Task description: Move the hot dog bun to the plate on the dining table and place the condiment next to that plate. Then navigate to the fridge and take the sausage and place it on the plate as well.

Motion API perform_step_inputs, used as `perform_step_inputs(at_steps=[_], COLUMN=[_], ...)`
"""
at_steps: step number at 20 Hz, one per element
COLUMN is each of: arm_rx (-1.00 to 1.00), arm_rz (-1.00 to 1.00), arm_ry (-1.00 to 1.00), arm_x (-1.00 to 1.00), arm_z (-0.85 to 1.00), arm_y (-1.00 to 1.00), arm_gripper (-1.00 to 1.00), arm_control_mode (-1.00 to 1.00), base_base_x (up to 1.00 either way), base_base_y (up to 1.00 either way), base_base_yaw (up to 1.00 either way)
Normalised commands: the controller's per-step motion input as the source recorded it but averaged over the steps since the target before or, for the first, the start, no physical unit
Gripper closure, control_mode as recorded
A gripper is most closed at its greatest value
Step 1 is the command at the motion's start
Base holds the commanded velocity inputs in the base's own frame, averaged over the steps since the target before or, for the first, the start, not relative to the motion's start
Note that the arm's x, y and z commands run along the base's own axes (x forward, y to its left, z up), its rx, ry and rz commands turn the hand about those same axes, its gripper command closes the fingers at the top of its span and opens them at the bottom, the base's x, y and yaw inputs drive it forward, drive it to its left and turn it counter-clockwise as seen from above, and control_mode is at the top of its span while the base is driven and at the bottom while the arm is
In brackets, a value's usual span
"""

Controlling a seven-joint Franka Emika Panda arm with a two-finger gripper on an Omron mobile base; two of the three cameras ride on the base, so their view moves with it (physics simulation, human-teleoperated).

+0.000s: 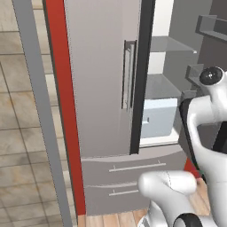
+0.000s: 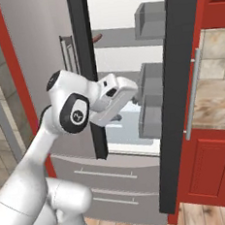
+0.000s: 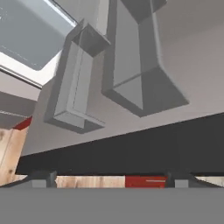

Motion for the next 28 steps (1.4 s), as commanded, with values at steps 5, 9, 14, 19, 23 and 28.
perform_step_inputs(at_steps=[5,9,14,19,23,28], arm_rx=[0.0,0.01,0.13,0.32,0.46,0.37], arm_rz=[0.0,0.0,0.0,0.0,0.0,0.0], arm_ry=[0.0,-0.01,-0.11,-0.21,-0.23,-0.16], arm_x=[-1.0,-0.74,-0.29,0.0,0.0,0.33], arm_z=[0.34,0.47,0.52,0.23,0.04,0.0], arm_y=[1.0,1.0,1.0,0.85,0.51,0.2], arm_gripper=[-1.0,-1.0,-1.0,-1.0,-1.0,-1.0], arm_control_mode=[-1.0,-1.0,-1.0,-1.0,-1.0,-1.0], base_base_x=[0.0,0.0,0.0,0.0,0.0,0.0], base_base_y=[0.0,0.0,0.0,0.0,0.0,0.0], base_base_yaw=[0.0,0.0,0.0,0.0,0.0,0.0])
